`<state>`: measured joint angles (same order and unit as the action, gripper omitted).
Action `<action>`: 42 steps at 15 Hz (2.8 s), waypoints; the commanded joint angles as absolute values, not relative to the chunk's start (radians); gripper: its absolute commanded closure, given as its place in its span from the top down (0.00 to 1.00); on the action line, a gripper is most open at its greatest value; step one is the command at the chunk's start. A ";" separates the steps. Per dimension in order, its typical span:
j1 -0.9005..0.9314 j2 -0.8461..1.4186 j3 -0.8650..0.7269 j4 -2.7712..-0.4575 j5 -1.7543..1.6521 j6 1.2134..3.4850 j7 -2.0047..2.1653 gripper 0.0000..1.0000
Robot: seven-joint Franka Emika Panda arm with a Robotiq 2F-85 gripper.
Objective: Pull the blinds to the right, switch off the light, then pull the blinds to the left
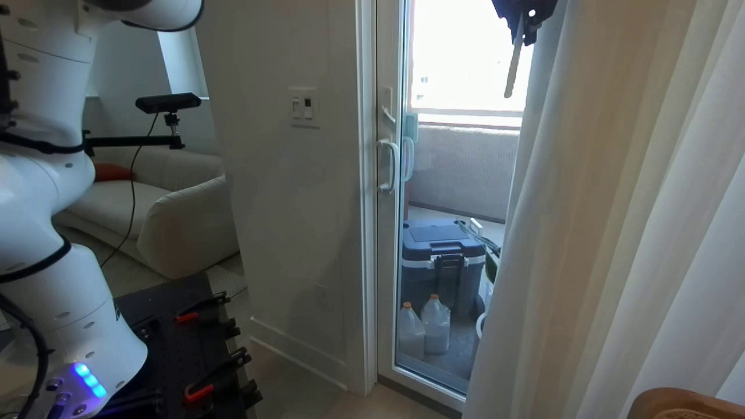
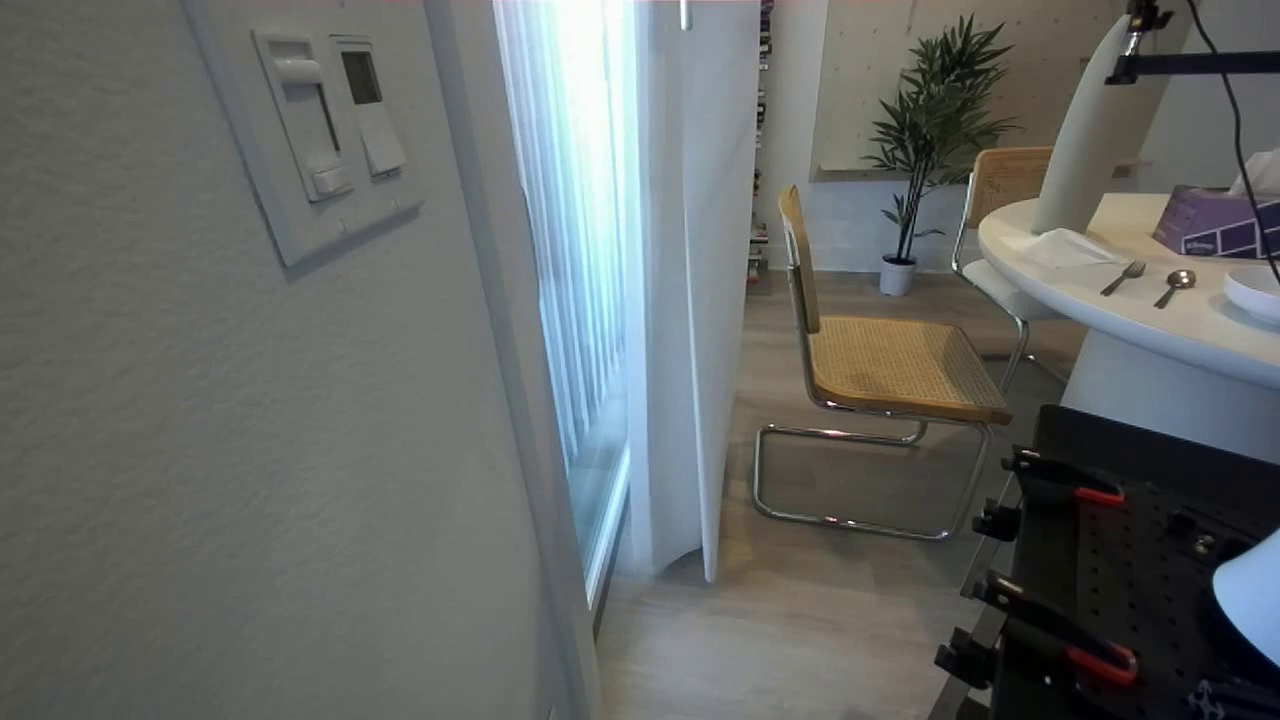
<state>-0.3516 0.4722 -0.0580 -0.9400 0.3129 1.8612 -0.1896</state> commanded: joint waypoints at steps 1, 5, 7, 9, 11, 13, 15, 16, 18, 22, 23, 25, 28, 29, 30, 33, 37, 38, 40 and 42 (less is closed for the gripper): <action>-0.310 0.469 -0.073 -0.950 0.241 1.729 -0.095 0.62; -0.254 0.448 -0.066 -0.965 0.140 1.624 -0.084 0.92; -0.225 0.443 -0.063 -0.964 0.100 1.575 -0.099 1.00; -0.197 0.435 -0.058 -0.965 0.065 1.523 -0.118 1.00; -0.167 0.422 -0.050 -0.976 0.039 1.487 -0.144 1.00; -0.141 0.412 -0.040 -0.983 0.022 1.456 -0.180 1.00; -0.117 0.395 -0.024 -1.001 0.014 1.432 -0.223 1.00; -0.106 0.381 -0.016 -1.021 0.014 1.428 -0.250 1.00; -0.086 0.344 -0.003 -1.067 0.013 1.418 -0.307 1.00; -0.053 0.237 0.025 -1.210 0.014 1.424 -0.427 1.00; -0.043 0.195 0.033 -1.266 0.010 1.426 -0.451 1.00; -0.031 0.114 0.044 -1.370 0.009 1.431 -0.501 1.00; -0.013 -0.013 0.063 -1.518 0.005 1.434 -0.556 1.00; -0.005 -0.057 0.070 -1.570 0.003 1.436 -0.574 1.00; 0.002 -0.103 0.077 -1.625 0.008 1.447 -0.592 1.00; 0.054 -0.233 0.087 -1.779 0.027 1.492 -0.578 1.00; 0.143 -0.403 0.121 -1.993 0.065 1.578 -0.496 1.00; 0.169 -0.447 0.133 -2.050 0.078 1.597 -0.479 1.00; 0.224 -0.521 0.165 -2.154 0.116 1.643 -0.430 1.00; 0.282 -0.597 0.207 -2.265 0.168 1.734 -0.370 1.00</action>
<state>0.2190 -0.4632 0.1673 -2.0877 0.1113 1.6101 -0.4418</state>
